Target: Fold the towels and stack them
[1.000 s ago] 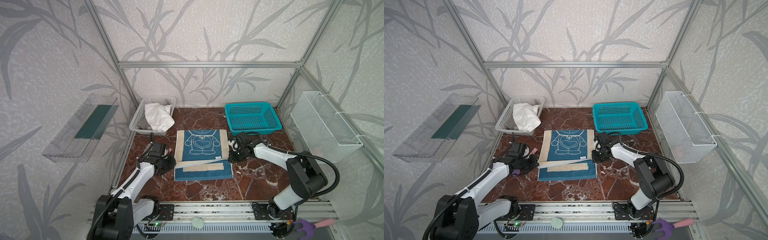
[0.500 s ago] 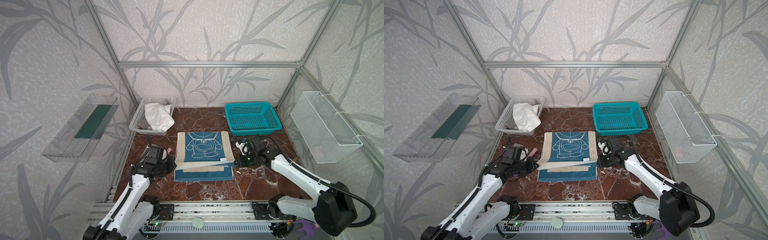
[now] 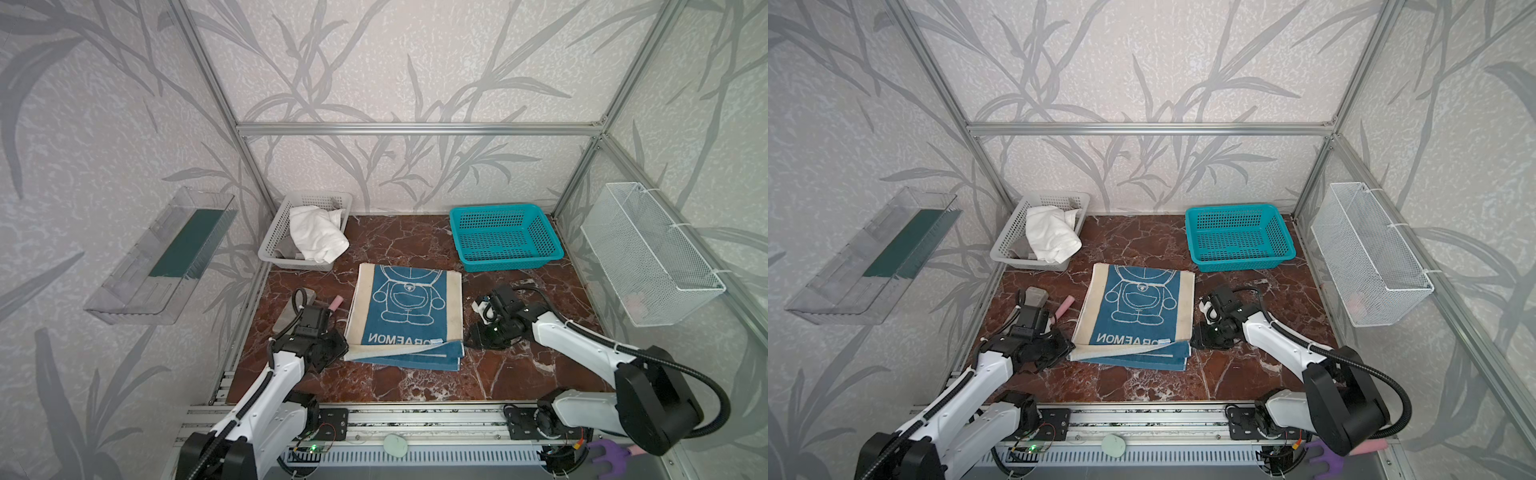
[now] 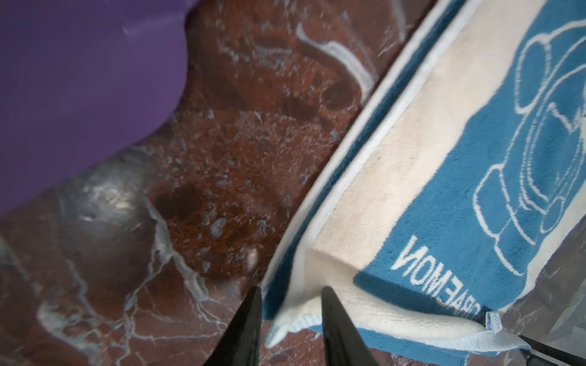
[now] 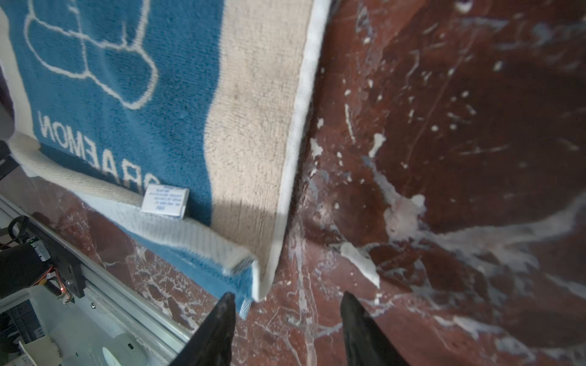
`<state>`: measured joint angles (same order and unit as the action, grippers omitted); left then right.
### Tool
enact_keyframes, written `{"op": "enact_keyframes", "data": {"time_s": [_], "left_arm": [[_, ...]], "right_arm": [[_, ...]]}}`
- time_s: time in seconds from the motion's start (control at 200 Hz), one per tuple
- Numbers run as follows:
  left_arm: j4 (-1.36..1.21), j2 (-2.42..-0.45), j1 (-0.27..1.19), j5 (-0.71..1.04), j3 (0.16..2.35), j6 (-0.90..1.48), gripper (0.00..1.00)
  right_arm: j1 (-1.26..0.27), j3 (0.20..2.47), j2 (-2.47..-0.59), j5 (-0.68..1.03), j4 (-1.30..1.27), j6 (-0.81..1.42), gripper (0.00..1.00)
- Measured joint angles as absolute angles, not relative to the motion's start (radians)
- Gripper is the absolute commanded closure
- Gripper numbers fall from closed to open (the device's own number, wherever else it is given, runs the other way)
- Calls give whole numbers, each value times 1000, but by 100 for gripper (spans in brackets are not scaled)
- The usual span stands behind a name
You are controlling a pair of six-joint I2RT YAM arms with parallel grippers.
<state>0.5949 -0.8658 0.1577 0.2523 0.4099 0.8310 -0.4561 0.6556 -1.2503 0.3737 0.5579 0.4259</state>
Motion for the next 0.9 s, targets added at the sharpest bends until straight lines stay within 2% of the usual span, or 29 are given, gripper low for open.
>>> {"op": "enact_keyframes", "data": {"time_s": [0.13,0.245,0.38,0.51,0.67,0.9], "left_arm": [[638,-771,158,194,464,821,66],[649,-787,187,176,532,783,68],[645,-970,362,156,647,730,68],[567,-1185,465,202,707,699,68],[509,-1389,529,257,795,680,68],[477,-1440,540,283,842,655,68]], "right_arm": [[-456,664,-1134,357,621,427,44],[-456,678,-1113,346,633,427,45],[-463,718,-1200,345,624,426,45],[-484,783,-1327,341,593,412,45],[-500,801,-1427,342,542,380,45],[-516,815,-1504,379,521,342,45]]}}
